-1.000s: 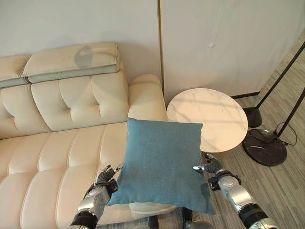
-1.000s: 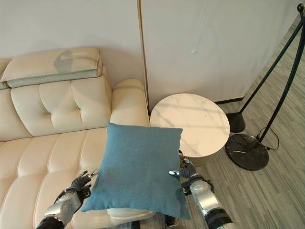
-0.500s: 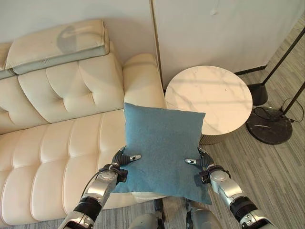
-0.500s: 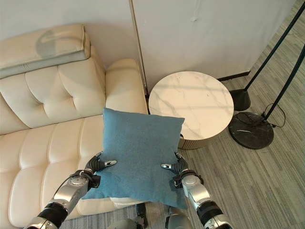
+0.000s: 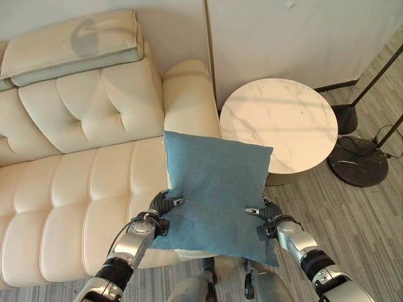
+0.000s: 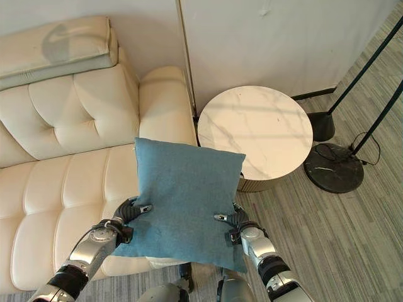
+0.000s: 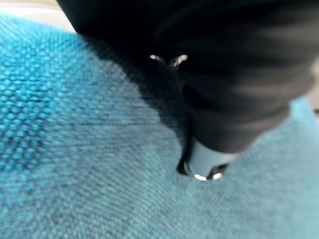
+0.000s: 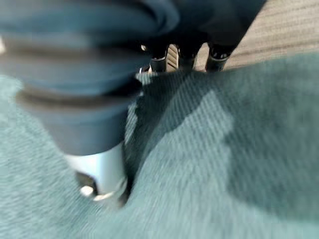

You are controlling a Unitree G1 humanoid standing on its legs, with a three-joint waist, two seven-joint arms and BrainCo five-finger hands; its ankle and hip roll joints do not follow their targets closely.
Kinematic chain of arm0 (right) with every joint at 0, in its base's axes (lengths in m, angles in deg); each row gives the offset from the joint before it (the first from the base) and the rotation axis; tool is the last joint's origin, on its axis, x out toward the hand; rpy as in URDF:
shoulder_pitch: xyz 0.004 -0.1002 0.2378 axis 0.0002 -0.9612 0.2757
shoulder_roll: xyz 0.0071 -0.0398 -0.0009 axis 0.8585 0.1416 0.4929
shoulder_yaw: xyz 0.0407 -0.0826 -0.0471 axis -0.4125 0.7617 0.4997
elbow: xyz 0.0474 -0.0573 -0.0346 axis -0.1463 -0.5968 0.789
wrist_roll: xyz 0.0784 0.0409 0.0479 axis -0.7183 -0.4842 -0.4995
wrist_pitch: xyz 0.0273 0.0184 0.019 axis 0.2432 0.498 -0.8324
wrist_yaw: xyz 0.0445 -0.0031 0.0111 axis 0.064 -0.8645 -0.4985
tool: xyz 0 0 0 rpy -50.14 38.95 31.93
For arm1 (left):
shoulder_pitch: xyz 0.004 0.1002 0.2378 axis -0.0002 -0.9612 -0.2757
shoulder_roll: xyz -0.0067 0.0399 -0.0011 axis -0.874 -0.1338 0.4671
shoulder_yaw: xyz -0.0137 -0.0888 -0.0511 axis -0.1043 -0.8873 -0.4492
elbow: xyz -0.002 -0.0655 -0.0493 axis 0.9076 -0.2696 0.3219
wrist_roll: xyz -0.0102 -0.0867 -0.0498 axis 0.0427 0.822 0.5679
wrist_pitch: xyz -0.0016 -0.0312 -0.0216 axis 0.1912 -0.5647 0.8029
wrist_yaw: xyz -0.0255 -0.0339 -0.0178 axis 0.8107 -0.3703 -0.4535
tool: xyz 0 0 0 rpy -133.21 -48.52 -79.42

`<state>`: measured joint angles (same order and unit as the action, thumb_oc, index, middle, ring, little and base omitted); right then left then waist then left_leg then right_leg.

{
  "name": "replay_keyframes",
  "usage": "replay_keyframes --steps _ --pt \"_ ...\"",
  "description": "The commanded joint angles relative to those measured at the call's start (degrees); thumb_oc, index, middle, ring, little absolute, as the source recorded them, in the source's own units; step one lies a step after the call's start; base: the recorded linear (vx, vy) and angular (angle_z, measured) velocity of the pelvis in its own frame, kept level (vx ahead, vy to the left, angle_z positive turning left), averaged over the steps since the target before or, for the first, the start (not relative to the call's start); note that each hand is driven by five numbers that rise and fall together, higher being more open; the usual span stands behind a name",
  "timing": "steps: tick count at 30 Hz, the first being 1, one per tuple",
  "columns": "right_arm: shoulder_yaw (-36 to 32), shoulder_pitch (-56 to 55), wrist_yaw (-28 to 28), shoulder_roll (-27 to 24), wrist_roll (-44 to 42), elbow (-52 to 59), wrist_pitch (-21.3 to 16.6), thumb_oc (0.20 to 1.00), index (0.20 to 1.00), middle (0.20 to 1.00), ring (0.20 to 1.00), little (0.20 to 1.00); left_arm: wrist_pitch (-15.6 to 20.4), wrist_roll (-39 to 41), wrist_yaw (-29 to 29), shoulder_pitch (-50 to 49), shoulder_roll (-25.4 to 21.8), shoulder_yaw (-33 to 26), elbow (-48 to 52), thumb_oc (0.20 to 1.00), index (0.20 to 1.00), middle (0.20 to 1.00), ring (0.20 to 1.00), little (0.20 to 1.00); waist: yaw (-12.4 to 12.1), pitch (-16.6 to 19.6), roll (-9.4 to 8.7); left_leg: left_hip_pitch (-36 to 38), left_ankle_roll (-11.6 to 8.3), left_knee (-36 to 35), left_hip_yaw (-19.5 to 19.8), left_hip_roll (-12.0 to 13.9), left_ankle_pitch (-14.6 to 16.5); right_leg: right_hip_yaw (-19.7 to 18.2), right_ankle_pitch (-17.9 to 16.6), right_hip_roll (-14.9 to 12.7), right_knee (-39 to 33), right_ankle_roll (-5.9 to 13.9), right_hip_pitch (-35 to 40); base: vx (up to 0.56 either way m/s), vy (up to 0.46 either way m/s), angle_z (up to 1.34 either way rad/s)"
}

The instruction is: Pick up all the scattered cushions and arrange them neatly on the sofa.

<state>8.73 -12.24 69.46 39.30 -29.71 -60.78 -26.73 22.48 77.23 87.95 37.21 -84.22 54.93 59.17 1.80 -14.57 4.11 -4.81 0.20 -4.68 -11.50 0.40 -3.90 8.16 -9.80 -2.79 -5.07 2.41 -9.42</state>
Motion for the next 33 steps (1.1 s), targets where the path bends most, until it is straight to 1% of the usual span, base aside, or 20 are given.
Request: replay_keyframes --steps 1,7,8,9,11,14,16,17,18,20,21,22,23,25,26,27,30,31,32,33 --pt "4.10 -1.68 -2.61 7.99 -8.19 1.58 1.04 0.200 0.200 0.200 0.200 0.200 0.16 8.44 -2.03 -1.96 3.98 5.93 2.92 0.200 0.200 0.200 0.200 0.200 -1.47 -0.98 -1.49 -0.74 -0.88 -0.32 1.62 -1.23 3.37 1.75 6.47 -5.55 0.07 4.48 2.06 0.00 0.000 0.00" --pt "3.94 -2.13 -0.99 8.69 -13.75 6.10 -0.76 0.200 0.200 0.200 0.200 0.200 0.33 11.76 -0.51 -3.46 5.38 7.36 6.25 0.200 0.200 0.200 0.200 0.200 -1.87 -0.04 -2.32 1.27 -0.42 -0.32 1.94 -1.51 4.24 1.95 6.99 -5.79 0.07 4.73 4.17 0.01 0.032 0.03" --pt "3.38 -2.99 0.02 8.00 -14.52 11.26 -1.57 0.200 0.200 0.200 0.200 0.200 1.21 12.51 0.72 -4.50 5.37 5.73 8.94 0.200 0.200 0.200 0.200 0.200 -1.96 0.62 -2.87 2.15 -0.24 -0.32 2.12 -1.60 4.57 2.05 7.15 -5.95 0.07 4.91 5.10 0.01 0.085 0.10" --pt "2.94 -4.28 0.20 7.59 -15.77 13.91 -2.93 0.200 0.200 0.200 0.200 0.200 2.18 10.60 1.65 -5.62 4.92 3.60 11.83 0.200 0.200 0.200 0.200 0.200 -2.12 1.00 -3.22 2.70 -0.14 -0.32 2.15 -1.68 4.80 2.10 7.15 -6.07 0.07 5.06 5.63 0.01 0.081 0.10" --pt "2.56 -5.33 -0.14 7.38 -16.18 15.30 -3.12 0.200 0.200 0.200 0.200 0.200 2.13 9.93 1.95 -6.72 4.60 2.31 13.39 0.200 0.200 0.200 0.200 0.200 -2.15 1.30 -3.55 3.03 -0.01 -0.32 2.24 -1.78 4.97 2.14 7.14 -6.16 0.07 5.15 5.99 0.00 0.044 0.07" --pt "0.55 -10.02 -0.60 5.15 -16.16 23.22 -4.44 0.200 0.200 0.200 0.200 0.200 2.62 9.85 2.85 -10.69 4.38 -2.10 18.51 0.200 0.200 0.200 0.200 0.200 -2.34 2.22 -4.50 3.92 0.26 -0.32 2.29 -2.09 5.41 2.45 7.04 -6.44 0.07 5.57 6.87 -0.03 0.069 0.06" --pt "-0.89 -13.25 -0.88 4.02 -14.83 28.39 -5.18 0.200 0.200 0.200 0.200 0.200 3.23 8.85 3.21 -13.29 4.11 -5.25 22.34 0.200 0.200 0.200 0.200 0.200 -2.46 2.45 -5.11 3.98 0.49 -0.32 1.75 -2.22 5.66 2.41 6.00 -6.54 0.07 6.08 6.43 -0.10 0.084 0.01" --pt "-1.88 -16.02 -1.22 3.06 -13.32 32.22 -5.44 0.200 0.200 0.200 0.200 0.200 3.66 8.35 3.47 -15.44 4.02 -7.11 25.02 0.200 0.200 0.200 0.200 0.200 -2.46 2.57 -5.61 3.77 0.55 -0.32 0.60 -2.04 5.66 2.53 5.00 -6.44 0.07 6.53 5.50 -0.11 0.062 -0.06" --pt "-1.87 -16.10 -1.20 3.06 -13.31 32.28 -5.41 0.200 0.200 0.200 0.200 0.200 3.62 8.34 3.47 -15.52 4.02 -7.12 25.08 0.200 0.200 0.200 0.200 0.200 -2.51 2.66 -5.61 3.73 0.55 -0.32 0.54 -2.04 5.67 2.47 4.98 -6.43 0.07 6.53 5.44 -0.17 0.038 -0.15" --pt "-2.67 -18.32 -1.30 2.39 -11.08 36.45 -5.94 0.200 0.200 0.200 0.200 0.200 4.45 7.57 4.42 -16.82 4.23 -9.30 26.95 0.200 0.200 0.200 0.200 0.200 -2.30 2.40 -5.71 3.48 0.55 -0.32 -0.28 -1.56 5.19 2.43 4.35 -6.07 0.07 6.82 5.27 -0.11 0.003 -0.24" --pt "-3.01 -18.94 -1.44 2.06 -10.54 37.79 -6.21 0.200 0.200 0.200 0.200 0.200 5.05 7.63 5.11 -16.92 4.41 -9.50 27.35 0.200 0.200 0.200 0.200 0.200 -1.86 2.17 -5.59 3.47 0.57 -0.32 -0.27 -1.22 4.92 1.26 4.55 -5.38 0.77 6.54 6.13 -0.12 -0.007 -0.20" --pt "-3.63 -20.21 -1.55 1.55 -9.12 40.95 -6.71 0.200 0.200 0.200 0.200 0.200 5.43 7.05 5.07 -17.59 4.52 -9.99 28.77 0.200 0.200 0.200 0.200 0.200 -1.74 2.41 -5.16 3.33 0.66 -0.32 -0.46 -0.44 4.65 0.47 8.13 -4.62 5.65 5.64 6.44 -0.12 -0.007 -0.13" --pt "-3.63 -20.28 -1.55 1.54 -9.12 41.00 -6.69 0.200 0.200 0.200 0.200 0.200 5.42 7.04 5.07 -17.63 4.53 -9.98 28.79 0.200 0.200 0.200 0.200 0.200 -1.76 2.47 -5.16 3.31 0.66 -0.32 -0.49 -0.45 4.65 0.43 8.27 -4.64 5.88 5.64 6.30 -0.11 -0.010 -0.01" --pt "-3.64 -20.41 -2.05 1.00 -8.42 43.84 -7.24 0.200 0.200 0.200 0.200 0.200 5.72 6.87 5.06 -18.43 4.90 -9.88 30.42 0.200 0.200 0.200 0.200 0.200 -1.71 3.26 -5.01 3.47 0.80 -0.32 -0.21 -0.27 4.59 0.48 12.41 -3.63 11.58 4.82 8.05 -0.06 -0.045 -0.07" --pt "-3.44 -20.64 -2.15 0.81 -8.51 44.52 -7.41 0.200 0.200 0.200 0.200 0.200 5.64 6.71 4.96 -18.69 4.78 -9.75 30.79 0.200 0.200 0.200 0.200 0.200 -1.70 3.87 -5.01 3.37 0.79 -0.32 -0.01 -0.34 4.63 0.15 13.22 -3.22 11.97 4.52 8.88 -0.08 -0.121 -0.06" --pt "-3.50 -20.50 -2.44 0.46 -7.98 46.56 -8.03 0.200 0.200 0.200 0.200 0.200 5.78 6.91 5.33 -19.17 4.91 -9.99 32.37 0.200 0.200 0.200 0.200 0.200 -1.73 4.77 -5.40 3.63 0.67 -0.32 0.65 -0.79 4.40 -1.02 15.47 -1.62 14.91 4.47 10.98 -0.09 -0.145 0.09" --pt "-3.15 -20.22 -2.85 -0.02 -7.51 48.61 -8.47 0.200 0.200 0.200 0.200 0.200 6.05 5.96 6.13 -19.84 4.71 -10.99 34.41 0.200 0.200 0.200 0.200 0.200 -2.86 6.29 -6.55 2.64 0.46 -0.32 1.34 -1.51 3.27 -0.88 15.93 -0.51 13.88 4.06 15.35 -0.12 -0.172 0.26" --pt "-3.14 -20.21 -2.85 -0.02 -7.51 48.61 -8.47 0.200 0.200 0.200 0.200 0.200 6.04 5.96 6.13 -19.85 4.71 -11.00 34.43 0.200 0.200 0.200 0.200 0.200 -2.83 6.34 -6.49 2.53 0.44 -0.32 1.37 -1.42 3.20 -0.85 15.80 -0.41 13.78 4.01 15.29 -0.12 -0.144 0.17" --pt "-3.03 -19.94 -2.77 -0.18 -7.65 49.12 -8.40 0.200 0.200 0.200 0.200 0.200 6.25 6.25 6.45 -19.94 4.77 -11.31 34.68 0.200 0.200 0.200 0.200 0.200 -3.31 6.56 -6.88 2.00 0.36 -0.32 1.52 -1.56 2.81 -0.70 17.33 -0.13 11.34 3.45 16.81 -0.07 -0.069 0.18" --pt "-3.03 -19.93 -2.77 -0.19 -7.65 49.12 -8.40 0.200 0.200 0.200 0.200 0.200 6.24 6.25 6.46 -19.93 4.78 -11.32 34.69 0.200 0.200 0.200 0.200 0.200 -3.27 6.64 -6.80 1.86 0.32 -0.32 1.57 -1.45 2.72 -0.66 17.17 -0.01 11.22 3.39 16.73 -0.37 -0.338 0.09"
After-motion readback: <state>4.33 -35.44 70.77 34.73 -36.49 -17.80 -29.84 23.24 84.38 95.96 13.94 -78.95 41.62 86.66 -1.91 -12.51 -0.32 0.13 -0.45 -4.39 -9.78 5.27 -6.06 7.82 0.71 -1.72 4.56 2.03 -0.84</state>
